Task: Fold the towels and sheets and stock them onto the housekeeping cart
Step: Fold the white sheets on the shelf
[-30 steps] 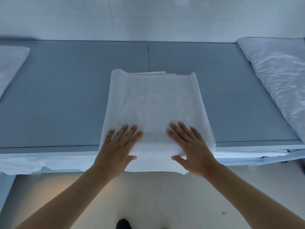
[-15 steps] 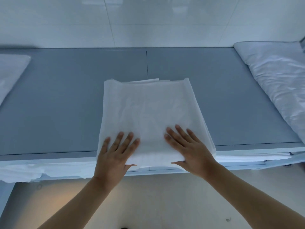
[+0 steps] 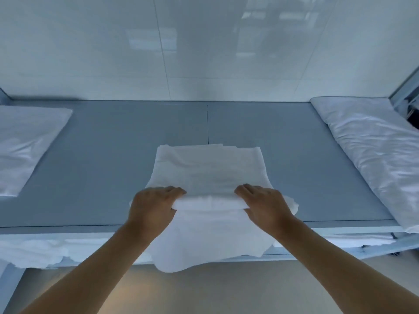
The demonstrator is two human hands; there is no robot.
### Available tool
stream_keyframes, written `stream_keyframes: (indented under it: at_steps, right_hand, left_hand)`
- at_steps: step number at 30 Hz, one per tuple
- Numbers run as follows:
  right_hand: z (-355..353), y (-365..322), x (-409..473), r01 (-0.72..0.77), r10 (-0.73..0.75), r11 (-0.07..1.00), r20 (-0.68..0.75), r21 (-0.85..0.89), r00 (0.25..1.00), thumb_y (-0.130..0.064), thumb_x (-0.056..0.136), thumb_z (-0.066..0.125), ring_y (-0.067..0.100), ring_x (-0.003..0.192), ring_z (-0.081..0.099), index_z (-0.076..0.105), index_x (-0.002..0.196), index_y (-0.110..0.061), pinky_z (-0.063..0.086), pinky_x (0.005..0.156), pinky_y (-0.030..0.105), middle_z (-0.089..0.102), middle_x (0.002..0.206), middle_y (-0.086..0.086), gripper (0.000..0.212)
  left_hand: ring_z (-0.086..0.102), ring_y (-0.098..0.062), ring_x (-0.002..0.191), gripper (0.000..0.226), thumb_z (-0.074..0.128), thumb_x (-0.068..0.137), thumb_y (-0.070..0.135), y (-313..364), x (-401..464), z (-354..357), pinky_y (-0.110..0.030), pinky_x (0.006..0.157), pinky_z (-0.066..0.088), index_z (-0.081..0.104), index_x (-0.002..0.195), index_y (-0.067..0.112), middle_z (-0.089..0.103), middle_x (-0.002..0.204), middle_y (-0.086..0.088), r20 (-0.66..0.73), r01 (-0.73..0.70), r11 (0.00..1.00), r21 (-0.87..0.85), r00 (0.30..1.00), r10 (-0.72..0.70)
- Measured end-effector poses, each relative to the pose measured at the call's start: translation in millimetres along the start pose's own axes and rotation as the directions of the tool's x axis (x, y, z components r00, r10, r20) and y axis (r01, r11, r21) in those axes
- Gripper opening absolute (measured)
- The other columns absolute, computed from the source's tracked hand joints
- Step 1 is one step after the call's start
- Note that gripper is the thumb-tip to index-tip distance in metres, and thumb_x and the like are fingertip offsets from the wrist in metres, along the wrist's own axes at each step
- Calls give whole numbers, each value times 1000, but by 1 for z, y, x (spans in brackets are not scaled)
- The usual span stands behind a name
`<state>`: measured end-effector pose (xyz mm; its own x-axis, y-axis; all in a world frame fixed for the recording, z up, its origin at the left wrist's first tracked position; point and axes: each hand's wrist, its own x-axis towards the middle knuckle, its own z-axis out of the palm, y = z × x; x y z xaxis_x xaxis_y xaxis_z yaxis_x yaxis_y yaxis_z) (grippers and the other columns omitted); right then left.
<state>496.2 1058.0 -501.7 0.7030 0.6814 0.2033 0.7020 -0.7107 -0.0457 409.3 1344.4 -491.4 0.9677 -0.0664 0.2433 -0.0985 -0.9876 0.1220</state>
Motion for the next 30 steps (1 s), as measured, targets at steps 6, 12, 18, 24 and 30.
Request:
stream_keyframes:
  at_steps: [6, 12, 18, 24, 30]
  right_hand:
    - [-113, 19, 105, -94, 35, 987, -397, -130, 917, -3, 62, 78, 31, 78, 67, 66, 105, -14, 50, 60, 34, 69, 92, 4, 46]
    - [-163, 18, 121, -9, -158, 980, -806, -199, 570, 9, 70, 57, 28, 92, 64, 67, 104, -11, 44, 74, 39, 71, 109, 1, 40]
    - [-39, 0, 45, 24, -47, 998, -495, -53, 867, 0, 61, 68, 35, 100, 61, 62, 118, -16, 43, 80, 42, 64, 118, 10, 59]
    - [53, -18, -27, -116, 92, 931, 85, 345, 992, -42, 84, 66, 13, 104, 55, 64, 115, -29, 49, 88, 35, 54, 113, -13, 34]
    - [57, 3, 47, -141, 120, 948, 88, 285, 989, -47, 99, 47, 19, 136, 45, 55, 141, -23, 40, 107, 42, 49, 147, -6, 49]
  left_hand:
    - [74, -33, 76, 47, 80, 62, 4, -12, 106, -109, -38, 66, 54, 79, 105, 24, 79, 95, -1, -441, 22, 997, 74, 897, 13]
    - [71, -24, 100, 41, 64, 81, -1, -8, 105, -150, -40, 83, 48, 76, 112, 22, 77, 111, 6, -786, -77, 991, 113, 602, 136]
    - [64, -28, 113, 55, 72, 72, -4, -11, 9, -24, -46, 93, 44, 72, 121, 20, 69, 128, 4, -494, -40, 999, 9, 869, 39]
    - [58, -22, 115, 53, 74, 79, 38, -13, -74, 71, -42, 105, 43, 64, 130, 28, 58, 127, 9, 119, 10, 985, -173, 993, 11]
    - [48, -22, 135, 49, 38, 101, 57, -9, -15, 67, -46, 111, 40, 57, 138, 32, 51, 146, 6, 81, 181, 973, -146, 982, -170]
